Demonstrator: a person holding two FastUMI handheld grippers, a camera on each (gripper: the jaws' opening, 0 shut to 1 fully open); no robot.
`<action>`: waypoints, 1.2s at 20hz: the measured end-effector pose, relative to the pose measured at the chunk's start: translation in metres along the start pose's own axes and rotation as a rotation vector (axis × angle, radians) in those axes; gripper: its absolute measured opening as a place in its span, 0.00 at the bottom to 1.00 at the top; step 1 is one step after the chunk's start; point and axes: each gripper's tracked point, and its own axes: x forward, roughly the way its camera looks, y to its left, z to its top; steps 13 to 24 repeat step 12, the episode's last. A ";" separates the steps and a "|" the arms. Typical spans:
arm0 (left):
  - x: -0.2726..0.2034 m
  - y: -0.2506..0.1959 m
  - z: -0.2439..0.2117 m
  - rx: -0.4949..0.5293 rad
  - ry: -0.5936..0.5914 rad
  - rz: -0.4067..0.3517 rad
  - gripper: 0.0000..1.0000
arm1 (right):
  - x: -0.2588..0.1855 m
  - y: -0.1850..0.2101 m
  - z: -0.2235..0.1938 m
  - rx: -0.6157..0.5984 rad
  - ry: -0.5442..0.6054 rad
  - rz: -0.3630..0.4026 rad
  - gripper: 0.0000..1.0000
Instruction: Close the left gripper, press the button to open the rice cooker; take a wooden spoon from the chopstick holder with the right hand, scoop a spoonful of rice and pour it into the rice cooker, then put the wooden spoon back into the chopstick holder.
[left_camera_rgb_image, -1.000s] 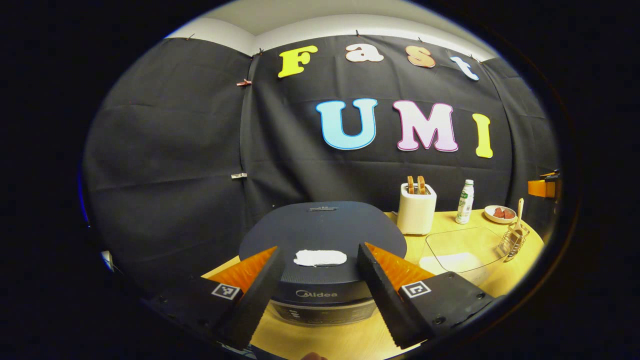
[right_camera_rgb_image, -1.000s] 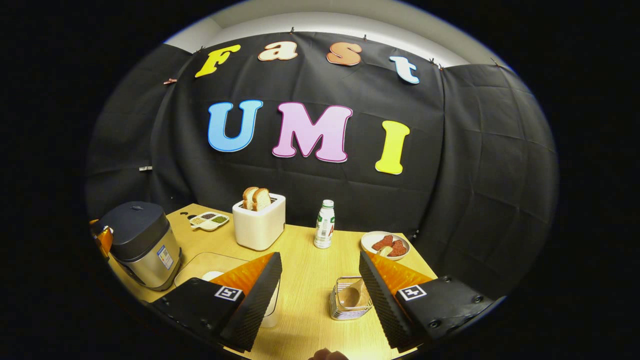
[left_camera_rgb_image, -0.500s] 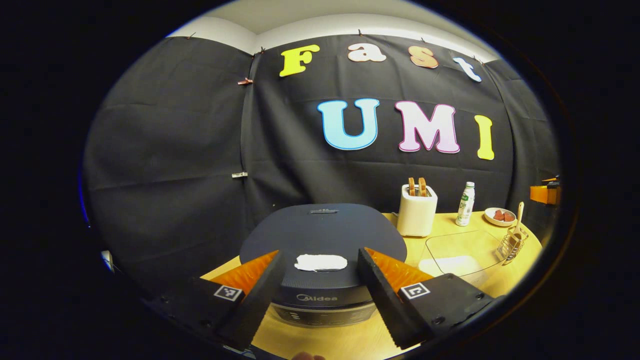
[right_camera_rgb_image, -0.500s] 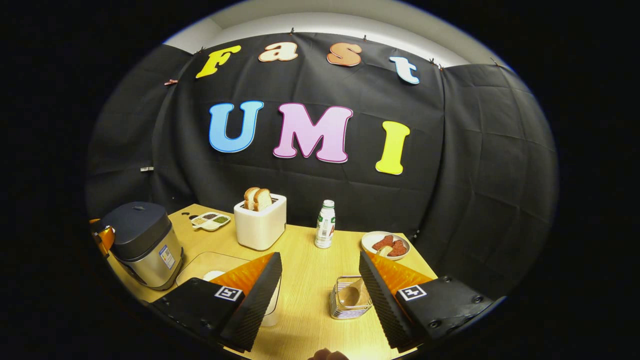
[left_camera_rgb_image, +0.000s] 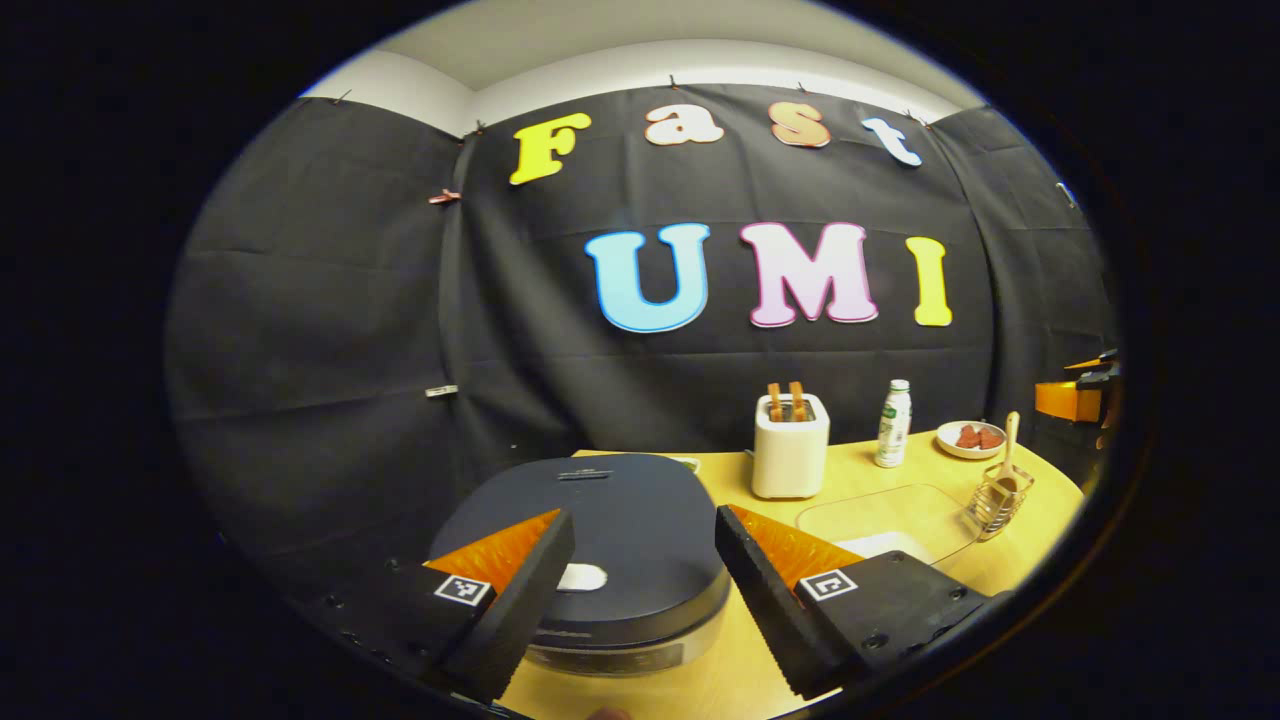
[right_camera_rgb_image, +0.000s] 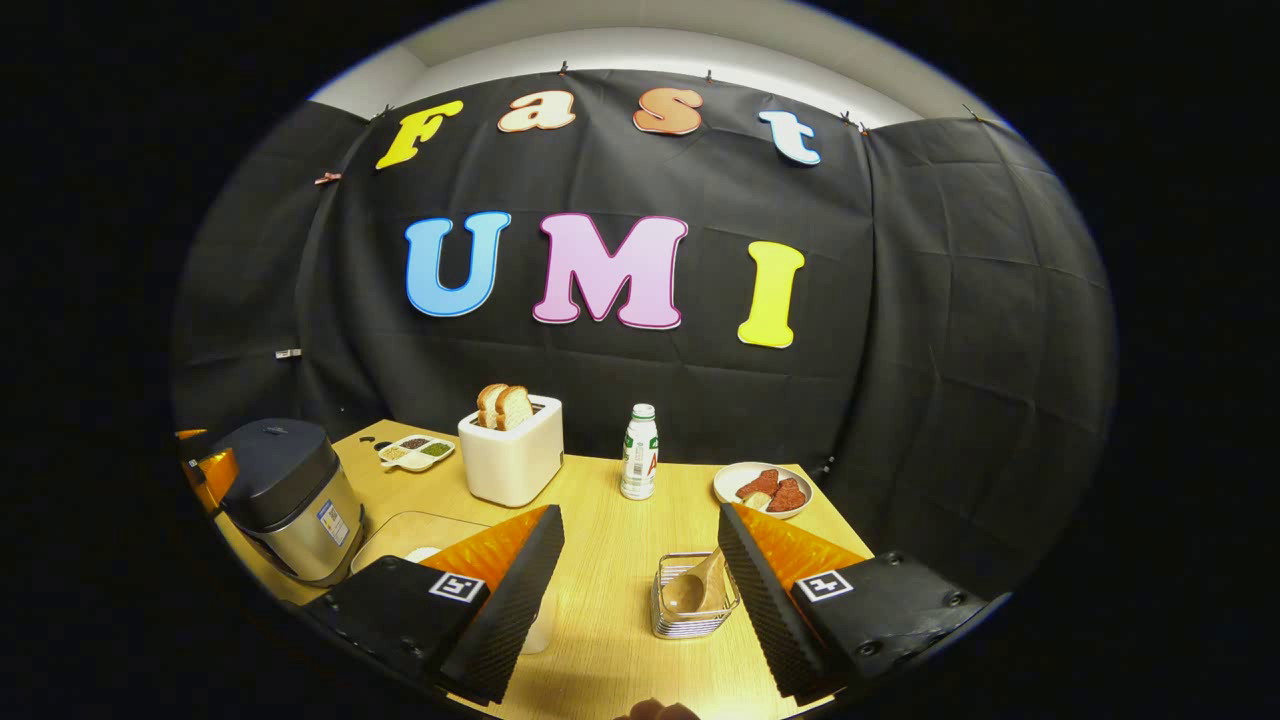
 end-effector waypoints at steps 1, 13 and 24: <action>-0.001 -0.002 0.005 0.006 -0.006 0.005 0.96 | 0.000 -0.002 0.001 0.007 -0.004 0.002 0.97; -0.018 -0.056 0.039 0.001 -0.068 0.012 0.97 | -0.002 -0.026 0.014 0.043 -0.060 0.072 0.97; -0.018 -0.056 0.039 0.001 -0.068 0.012 0.97 | -0.002 -0.026 0.014 0.043 -0.060 0.072 0.97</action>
